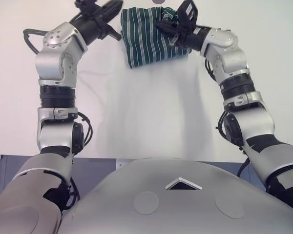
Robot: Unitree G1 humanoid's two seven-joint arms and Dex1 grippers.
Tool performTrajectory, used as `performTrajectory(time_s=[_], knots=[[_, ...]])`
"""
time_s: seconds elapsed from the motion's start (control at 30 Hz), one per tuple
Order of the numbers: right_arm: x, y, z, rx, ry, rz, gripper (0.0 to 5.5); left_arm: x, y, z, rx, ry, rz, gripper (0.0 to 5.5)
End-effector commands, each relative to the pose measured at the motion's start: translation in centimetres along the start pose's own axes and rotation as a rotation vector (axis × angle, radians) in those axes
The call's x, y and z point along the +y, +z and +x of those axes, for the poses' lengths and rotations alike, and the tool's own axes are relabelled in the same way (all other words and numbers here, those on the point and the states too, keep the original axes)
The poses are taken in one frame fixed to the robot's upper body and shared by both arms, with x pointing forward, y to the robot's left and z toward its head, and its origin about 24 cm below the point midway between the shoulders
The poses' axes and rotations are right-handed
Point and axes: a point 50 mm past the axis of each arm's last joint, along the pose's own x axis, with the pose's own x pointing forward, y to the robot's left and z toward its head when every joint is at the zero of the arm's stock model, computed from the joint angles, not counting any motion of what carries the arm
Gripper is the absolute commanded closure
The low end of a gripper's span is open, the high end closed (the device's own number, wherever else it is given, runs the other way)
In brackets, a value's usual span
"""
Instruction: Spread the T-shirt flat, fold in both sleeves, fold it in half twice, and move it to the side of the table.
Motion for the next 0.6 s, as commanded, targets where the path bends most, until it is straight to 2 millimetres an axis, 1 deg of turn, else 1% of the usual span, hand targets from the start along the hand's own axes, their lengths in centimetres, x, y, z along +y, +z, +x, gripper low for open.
performTrajectory(time_s=[0.03, 0.1, 0.17, 0.2, 0.23, 0.27, 0.3, 0.33, 0.37, 0.47, 0.53, 0.6], knots=[[-0.3, -1.4, 1.1, 0.123, -0.092, 0.006, 5.50, -1.6, -4.8, -0.1, 0.322, -0.076, 0.369, 5.49], [-1.5, -1.8, 0.8, 0.161, -0.192, -0.004, 5.50, -1.0, -7.3, -0.4, 0.462, -0.059, 0.483, 5.49], [-3.2, -1.3, 0.1, 0.171, -0.292, -0.014, 5.50, -1.4, -9.2, -1.1, 0.534, -0.127, 0.516, 5.49], [-4.9, -0.5, -0.9, 0.165, -0.402, -0.021, 5.50, -1.9, -9.8, -1.3, 0.541, -0.165, 0.521, 5.49], [-7.0, 1.0, -2.4, 0.119, -0.557, -0.025, 5.50, -2.1, -10.0, -1.4, 0.536, -0.184, 0.514, 5.49], [-8.5, 2.4, -3.7, 0.061, -0.669, -0.014, 5.50, -2.3, -10.2, -1.4, 0.530, -0.192, 0.512, 5.49], [-9.3, 3.9, -4.3, -0.007, -0.723, -0.021, 5.50, -2.3, -10.2, -1.4, 0.519, -0.187, 0.507, 5.49], [-9.4, 4.7, -4.2, -0.047, -0.729, -0.031, 5.50, -2.3, -10.1, -1.3, 0.510, -0.183, 0.500, 5.49], [-8.7, 4.5, -3.2, -0.041, -0.663, -0.045, 5.50, -2.3, -10.0, -1.2, 0.494, -0.176, 0.495, 5.49], [-5.3, 2.0, 0.1, -0.001, -0.400, -0.027, 5.50, -2.1, -8.4, -0.6, 0.391, -0.126, 0.452, 5.49], [-3.4, 0.1, 1.2, 0.041, -0.252, 0.013, 5.50, -1.3, -6.6, -0.4, 0.303, -0.064, 0.414, 5.49], [-2.0, -2.0, 1.6, 0.140, -0.136, 0.065, 5.50, -0.2, -4.1, -0.6, 0.180, 0.002, 0.308, 5.49]])
